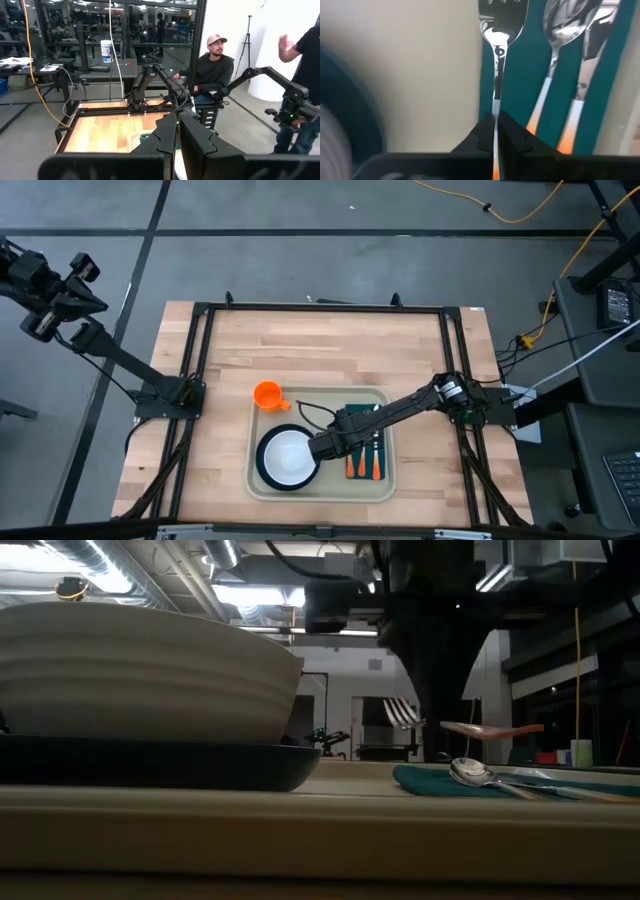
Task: Set up tray
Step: Put the orange fork to the left of the orange spoon on the green napkin
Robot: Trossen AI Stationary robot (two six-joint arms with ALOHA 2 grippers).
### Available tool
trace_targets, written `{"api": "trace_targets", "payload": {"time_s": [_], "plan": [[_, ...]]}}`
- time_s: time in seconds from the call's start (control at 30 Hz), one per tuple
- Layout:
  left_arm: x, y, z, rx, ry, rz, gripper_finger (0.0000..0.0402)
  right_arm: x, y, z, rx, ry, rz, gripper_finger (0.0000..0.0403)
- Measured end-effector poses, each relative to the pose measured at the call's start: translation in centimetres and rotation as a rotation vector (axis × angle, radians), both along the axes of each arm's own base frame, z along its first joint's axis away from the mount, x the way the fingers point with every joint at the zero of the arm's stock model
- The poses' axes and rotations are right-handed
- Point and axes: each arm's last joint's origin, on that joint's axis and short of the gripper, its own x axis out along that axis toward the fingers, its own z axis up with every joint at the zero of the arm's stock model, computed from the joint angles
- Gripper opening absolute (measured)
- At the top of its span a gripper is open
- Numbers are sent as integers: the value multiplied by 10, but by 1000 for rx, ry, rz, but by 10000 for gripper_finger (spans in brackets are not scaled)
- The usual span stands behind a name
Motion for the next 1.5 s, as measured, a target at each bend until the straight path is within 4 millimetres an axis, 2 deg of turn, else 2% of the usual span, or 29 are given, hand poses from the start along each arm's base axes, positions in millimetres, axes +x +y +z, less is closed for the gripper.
{"api": "trace_targets", "payload": {"time_s": [0.27, 0.73, 1.3, 1.5], "plan": [[0, 0, 0, -11, 2, 1, 11, 1, -11, -13, -2, 8, 1, 8], [0, 0, 0, -10, 2, 4, 11, -4, -12, -33, 30, 38, -4, 8], [0, 1, 0, -11, -3, 38, 13, -5, -12, -35, 38, 46, -6, 8], [0, 1, 0, -12, -2, 37, 14, -6, -12, -35, 36, 48, -14, 34]]}}
